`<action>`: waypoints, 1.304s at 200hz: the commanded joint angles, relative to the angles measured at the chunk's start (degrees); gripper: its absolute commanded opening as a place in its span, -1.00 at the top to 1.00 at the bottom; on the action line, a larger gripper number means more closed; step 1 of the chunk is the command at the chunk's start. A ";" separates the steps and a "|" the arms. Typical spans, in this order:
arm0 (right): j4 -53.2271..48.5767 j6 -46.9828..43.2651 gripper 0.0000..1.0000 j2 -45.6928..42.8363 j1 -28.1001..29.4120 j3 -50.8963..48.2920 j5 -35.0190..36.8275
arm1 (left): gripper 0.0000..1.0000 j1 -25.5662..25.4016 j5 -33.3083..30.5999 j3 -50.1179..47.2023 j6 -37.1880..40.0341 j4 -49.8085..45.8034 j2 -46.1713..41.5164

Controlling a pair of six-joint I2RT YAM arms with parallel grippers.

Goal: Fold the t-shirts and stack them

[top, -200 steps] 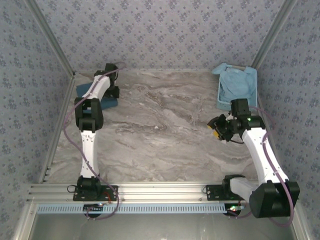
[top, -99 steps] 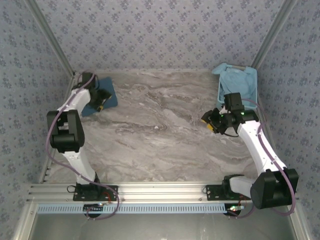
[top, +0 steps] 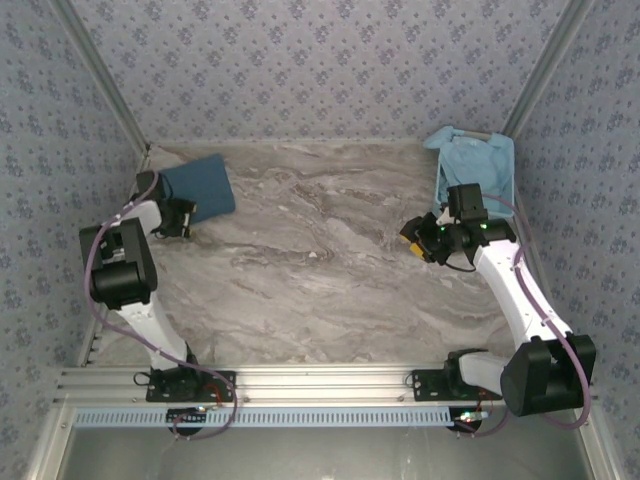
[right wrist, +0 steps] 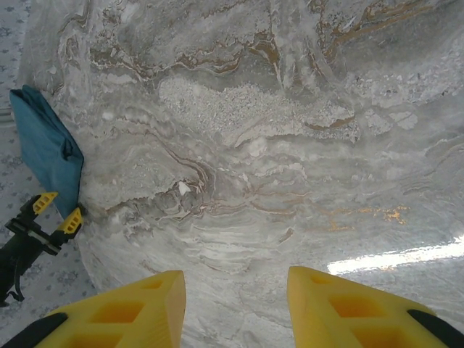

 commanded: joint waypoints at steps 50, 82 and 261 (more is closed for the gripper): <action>-1.02 -0.11 0.12 -1.55 1.03 -1.10 -1.05 | 0.27 4.86 3.45 10.41 12.62 -2.86 7.02; -1.15 0.12 0.12 -1.52 1.49 -0.84 -0.81 | 0.24 4.94 3.35 15.54 15.61 -5.79 9.45; 1.32 -6.17 -1.00 -23.09 1.07 -13.74 21.04 | -0.95 -11.91 -14.44 -24.32 16.00 -4.57 -45.62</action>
